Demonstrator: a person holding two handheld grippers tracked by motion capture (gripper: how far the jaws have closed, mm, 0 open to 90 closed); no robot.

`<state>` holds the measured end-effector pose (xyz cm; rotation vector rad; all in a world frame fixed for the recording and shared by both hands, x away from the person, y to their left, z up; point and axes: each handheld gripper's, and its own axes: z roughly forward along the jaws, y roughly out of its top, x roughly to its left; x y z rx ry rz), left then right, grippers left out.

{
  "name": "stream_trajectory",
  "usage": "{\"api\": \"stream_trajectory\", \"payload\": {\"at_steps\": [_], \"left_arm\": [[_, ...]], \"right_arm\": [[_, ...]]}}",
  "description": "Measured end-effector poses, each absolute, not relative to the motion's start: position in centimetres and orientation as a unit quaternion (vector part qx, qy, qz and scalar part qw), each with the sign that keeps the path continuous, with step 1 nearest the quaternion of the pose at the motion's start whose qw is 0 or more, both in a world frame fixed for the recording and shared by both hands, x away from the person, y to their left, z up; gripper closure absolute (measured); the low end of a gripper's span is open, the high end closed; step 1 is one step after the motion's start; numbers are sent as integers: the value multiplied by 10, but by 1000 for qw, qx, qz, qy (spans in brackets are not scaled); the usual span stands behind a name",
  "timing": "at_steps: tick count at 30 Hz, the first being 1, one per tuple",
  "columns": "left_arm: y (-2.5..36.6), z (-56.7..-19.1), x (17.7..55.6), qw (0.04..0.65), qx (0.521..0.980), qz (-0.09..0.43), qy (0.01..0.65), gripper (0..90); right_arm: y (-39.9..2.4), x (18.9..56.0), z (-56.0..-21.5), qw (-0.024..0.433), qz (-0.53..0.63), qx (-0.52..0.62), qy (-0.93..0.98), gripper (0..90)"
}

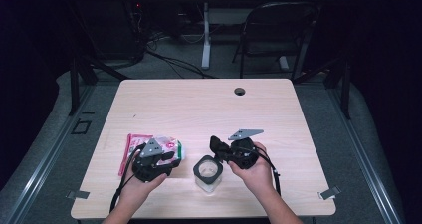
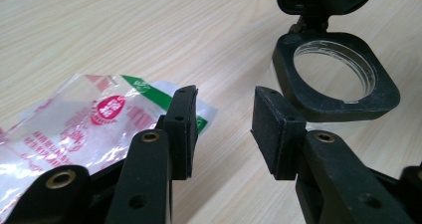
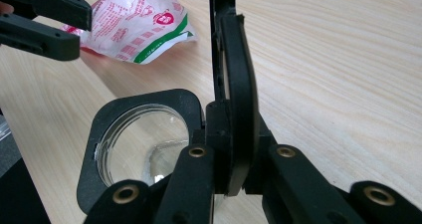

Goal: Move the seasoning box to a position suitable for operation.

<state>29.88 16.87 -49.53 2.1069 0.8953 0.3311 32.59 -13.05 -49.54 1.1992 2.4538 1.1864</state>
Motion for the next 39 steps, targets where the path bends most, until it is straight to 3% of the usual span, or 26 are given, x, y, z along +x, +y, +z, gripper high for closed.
{"api": "stream_trajectory", "payload": {"at_steps": [9,15,22,27,32,39], "left_arm": [[188,-493,306,405,822,141,373,628],[200,-492,311,405,815,141,389,632],[216,-487,314,395,814,156,396,627],[224,-486,315,397,811,165,397,611],[224,-493,318,395,813,147,401,606],[220,-503,320,393,819,129,398,561]], "right_arm": [[-149,329,-493,112,389,440,802,856],[-155,330,-494,92,387,454,798,848],[-165,329,-482,88,401,454,791,776],[-167,328,-481,88,400,454,791,799],[-167,327,-481,90,399,453,792,824],[-169,326,-477,87,399,452,793,755]]}}
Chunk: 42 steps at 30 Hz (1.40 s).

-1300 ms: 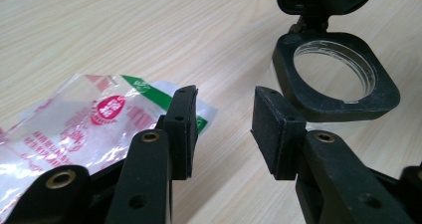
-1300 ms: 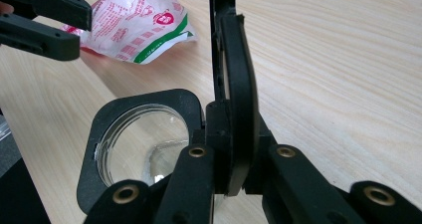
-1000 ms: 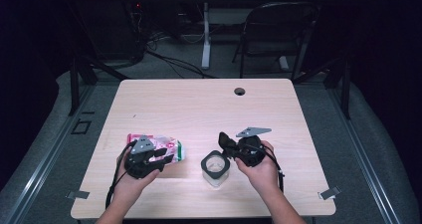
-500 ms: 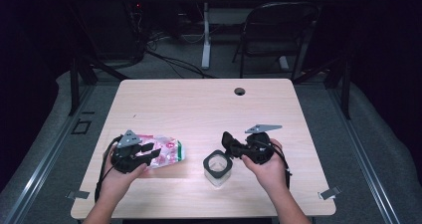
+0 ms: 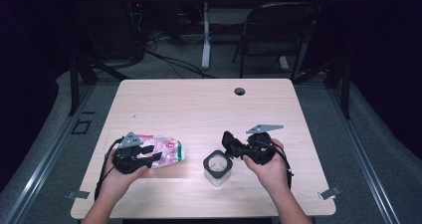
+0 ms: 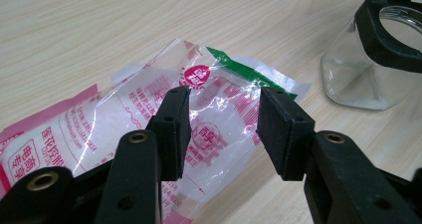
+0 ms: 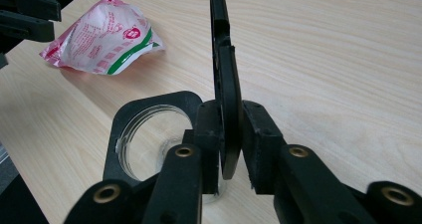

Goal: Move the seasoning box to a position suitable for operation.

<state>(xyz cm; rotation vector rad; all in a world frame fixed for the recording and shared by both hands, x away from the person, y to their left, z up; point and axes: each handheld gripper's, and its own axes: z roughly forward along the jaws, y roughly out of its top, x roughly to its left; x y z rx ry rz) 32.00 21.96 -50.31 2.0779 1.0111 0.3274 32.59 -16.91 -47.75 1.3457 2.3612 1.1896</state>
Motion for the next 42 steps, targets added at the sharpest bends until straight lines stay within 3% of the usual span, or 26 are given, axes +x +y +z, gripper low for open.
{"api": "stream_trajectory", "payload": {"at_steps": [7,15,21,30,42], "left_arm": [[213,-511,320,371,835,127,387,551],[202,-521,320,343,845,135,388,355],[191,-531,319,317,855,149,381,279],[178,-548,316,273,875,185,355,286],[184,-558,320,273,866,204,365,338]], "right_arm": [[-167,325,-475,84,397,451,795,669],[-169,325,-473,86,395,450,796,634],[-169,325,-474,87,399,451,794,628],[-168,325,-475,87,399,450,794,625],[-168,325,-475,89,399,450,794,622]]}}
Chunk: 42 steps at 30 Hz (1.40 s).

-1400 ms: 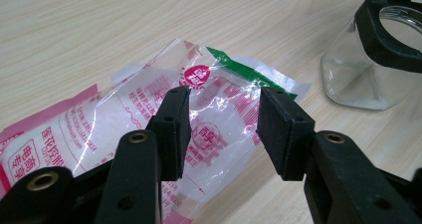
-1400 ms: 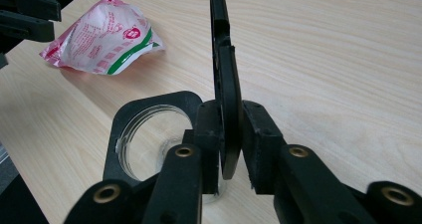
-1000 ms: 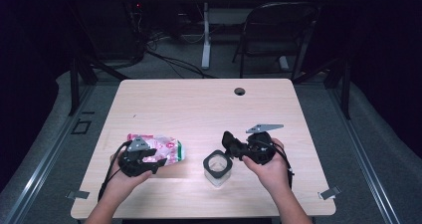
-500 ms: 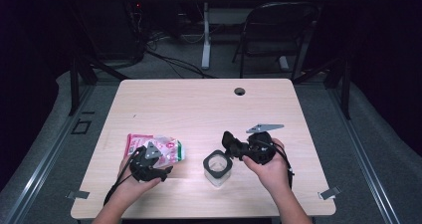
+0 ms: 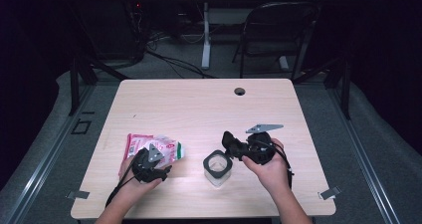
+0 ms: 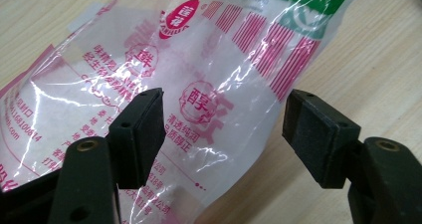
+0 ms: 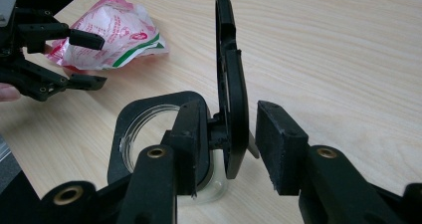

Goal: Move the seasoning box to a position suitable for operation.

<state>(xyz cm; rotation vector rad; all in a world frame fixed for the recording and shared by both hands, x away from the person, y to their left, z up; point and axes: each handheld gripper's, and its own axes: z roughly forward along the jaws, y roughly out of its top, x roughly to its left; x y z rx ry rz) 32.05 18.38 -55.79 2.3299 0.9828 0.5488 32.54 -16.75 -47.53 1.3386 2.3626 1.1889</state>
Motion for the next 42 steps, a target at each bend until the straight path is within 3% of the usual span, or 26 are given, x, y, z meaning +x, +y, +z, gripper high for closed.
{"api": "stream_trajectory", "payload": {"at_steps": [14,28,36,42], "left_arm": [[193,-556,325,280,860,200,376,531],[203,-544,327,303,856,179,380,886],[206,-544,330,311,847,171,396,895],[204,-546,332,307,843,181,403,788]], "right_arm": [[-167,325,-476,92,401,449,794,624],[-169,324,-476,89,402,453,791,622],[-170,323,-477,90,401,452,792,621],[-170,322,-477,90,402,452,791,621]]}}
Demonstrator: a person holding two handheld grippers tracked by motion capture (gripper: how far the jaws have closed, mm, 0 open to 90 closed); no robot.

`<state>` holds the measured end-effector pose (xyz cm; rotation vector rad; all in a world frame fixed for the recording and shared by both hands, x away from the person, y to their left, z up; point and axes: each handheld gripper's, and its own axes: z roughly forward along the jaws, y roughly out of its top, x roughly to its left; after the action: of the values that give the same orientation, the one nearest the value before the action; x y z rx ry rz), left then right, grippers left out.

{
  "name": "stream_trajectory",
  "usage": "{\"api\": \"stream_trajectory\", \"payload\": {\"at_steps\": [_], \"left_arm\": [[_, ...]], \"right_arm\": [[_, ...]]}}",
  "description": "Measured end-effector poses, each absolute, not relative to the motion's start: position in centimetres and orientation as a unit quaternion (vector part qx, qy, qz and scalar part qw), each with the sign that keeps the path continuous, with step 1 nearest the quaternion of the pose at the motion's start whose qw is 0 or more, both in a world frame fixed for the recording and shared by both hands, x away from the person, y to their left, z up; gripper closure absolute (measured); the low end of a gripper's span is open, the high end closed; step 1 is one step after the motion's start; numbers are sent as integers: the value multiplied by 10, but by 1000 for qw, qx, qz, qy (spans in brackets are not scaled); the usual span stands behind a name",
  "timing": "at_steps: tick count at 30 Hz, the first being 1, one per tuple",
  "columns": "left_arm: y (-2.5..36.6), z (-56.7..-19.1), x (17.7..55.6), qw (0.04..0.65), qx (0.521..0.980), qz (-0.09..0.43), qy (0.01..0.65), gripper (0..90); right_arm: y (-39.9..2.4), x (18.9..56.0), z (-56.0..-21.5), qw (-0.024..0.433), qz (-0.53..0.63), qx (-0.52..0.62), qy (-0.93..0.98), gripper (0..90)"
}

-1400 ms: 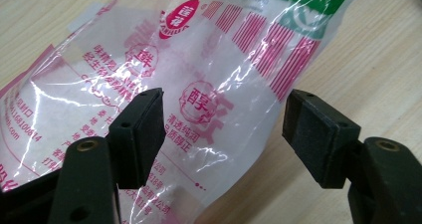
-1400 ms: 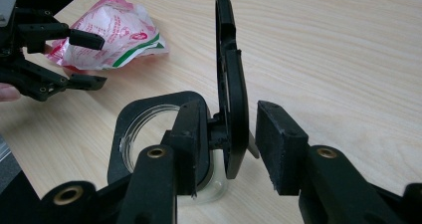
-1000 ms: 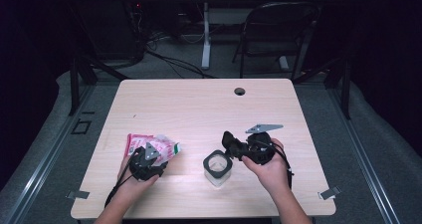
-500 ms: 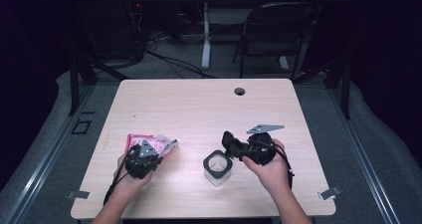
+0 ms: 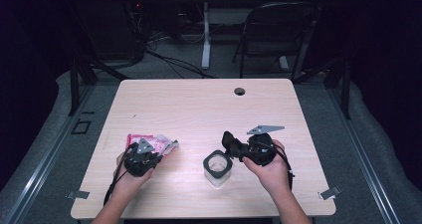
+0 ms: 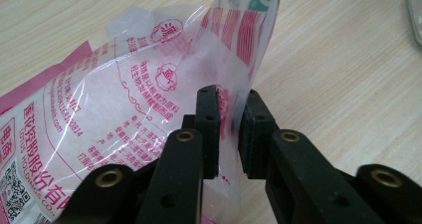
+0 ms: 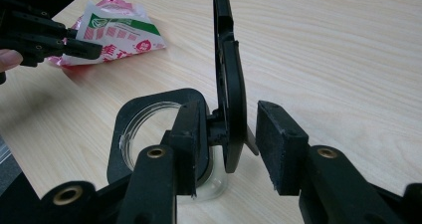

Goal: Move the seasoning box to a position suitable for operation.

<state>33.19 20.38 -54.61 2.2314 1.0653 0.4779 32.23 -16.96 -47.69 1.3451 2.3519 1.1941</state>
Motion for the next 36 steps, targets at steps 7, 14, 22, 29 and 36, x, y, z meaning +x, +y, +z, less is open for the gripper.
{"api": "stream_trajectory", "payload": {"at_steps": [7,14,22,29,36], "left_arm": [[194,-554,338,287,845,208,400,585],[181,-565,342,251,859,232,382,518],[184,-569,350,255,856,229,388,618],[184,-570,354,258,853,229,392,672],[188,-568,357,266,849,216,403,723]], "right_arm": [[-170,320,-477,90,403,450,792,621],[-172,316,-478,92,401,454,790,621],[-176,312,-479,94,400,459,788,620],[-178,308,-479,97,394,459,791,619],[-180,307,-479,100,397,465,785,619]]}}
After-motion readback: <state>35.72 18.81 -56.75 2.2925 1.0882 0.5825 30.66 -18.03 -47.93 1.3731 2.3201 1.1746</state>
